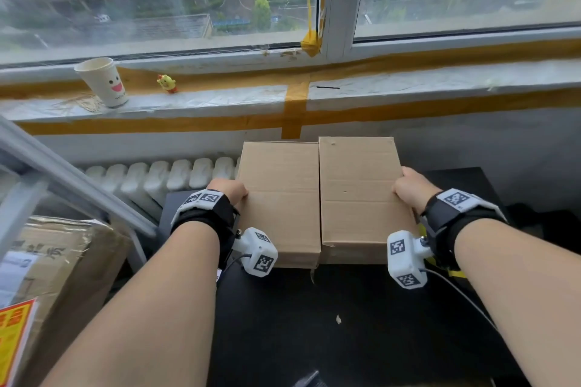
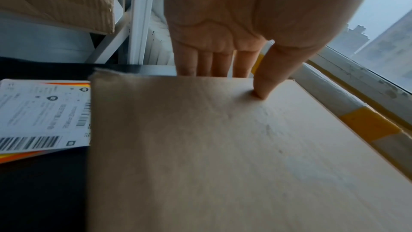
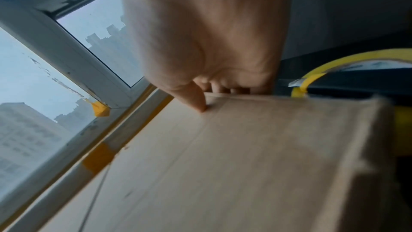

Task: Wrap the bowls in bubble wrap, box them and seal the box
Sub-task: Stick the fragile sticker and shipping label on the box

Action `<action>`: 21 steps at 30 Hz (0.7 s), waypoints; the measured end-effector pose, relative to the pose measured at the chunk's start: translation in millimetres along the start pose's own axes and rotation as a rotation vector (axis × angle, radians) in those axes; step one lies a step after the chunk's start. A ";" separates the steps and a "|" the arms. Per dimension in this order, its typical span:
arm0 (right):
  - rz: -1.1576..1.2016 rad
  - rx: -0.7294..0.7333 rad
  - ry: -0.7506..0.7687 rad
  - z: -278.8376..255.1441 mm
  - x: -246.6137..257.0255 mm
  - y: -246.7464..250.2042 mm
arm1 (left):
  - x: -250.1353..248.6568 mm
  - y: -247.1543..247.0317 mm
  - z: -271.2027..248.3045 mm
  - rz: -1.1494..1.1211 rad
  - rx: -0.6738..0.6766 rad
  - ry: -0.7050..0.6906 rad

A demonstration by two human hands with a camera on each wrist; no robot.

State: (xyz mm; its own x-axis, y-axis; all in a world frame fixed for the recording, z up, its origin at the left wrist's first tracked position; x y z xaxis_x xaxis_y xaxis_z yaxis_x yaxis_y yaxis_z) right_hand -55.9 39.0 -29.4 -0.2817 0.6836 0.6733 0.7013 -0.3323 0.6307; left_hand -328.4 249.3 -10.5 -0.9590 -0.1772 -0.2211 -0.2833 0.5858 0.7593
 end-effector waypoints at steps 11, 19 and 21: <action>-0.400 -0.156 0.439 -34.2 107.3 -28.5 | 41.8 41.7 -0.5 -0.485 0.030 -0.058; -0.319 0.017 0.737 -72.1 189.4 -125.3 | 127.3 54.1 10.0 -0.518 -0.051 0.047; -0.315 0.086 0.779 -81.3 203.6 -148.8 | 148.0 47.5 14.7 -0.517 -0.058 0.081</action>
State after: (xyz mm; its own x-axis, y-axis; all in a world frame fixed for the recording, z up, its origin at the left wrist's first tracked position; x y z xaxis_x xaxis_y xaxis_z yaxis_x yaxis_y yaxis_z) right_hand -270.8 174.8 45.2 -0.8213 0.0824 0.5645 0.5528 -0.1293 0.8232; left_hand -483.9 262.6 -16.1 -0.6896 -0.4934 -0.5300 -0.7168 0.3613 0.5963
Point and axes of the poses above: each hand's wrist, its own z-axis towards the middle knuckle, its own y-axis out of the back of the hand, x = y × z, the point moved 3 cm from there along z, towards the middle knuckle, and after that the axes turned 11 degrees about y, right-handed, at the moved point
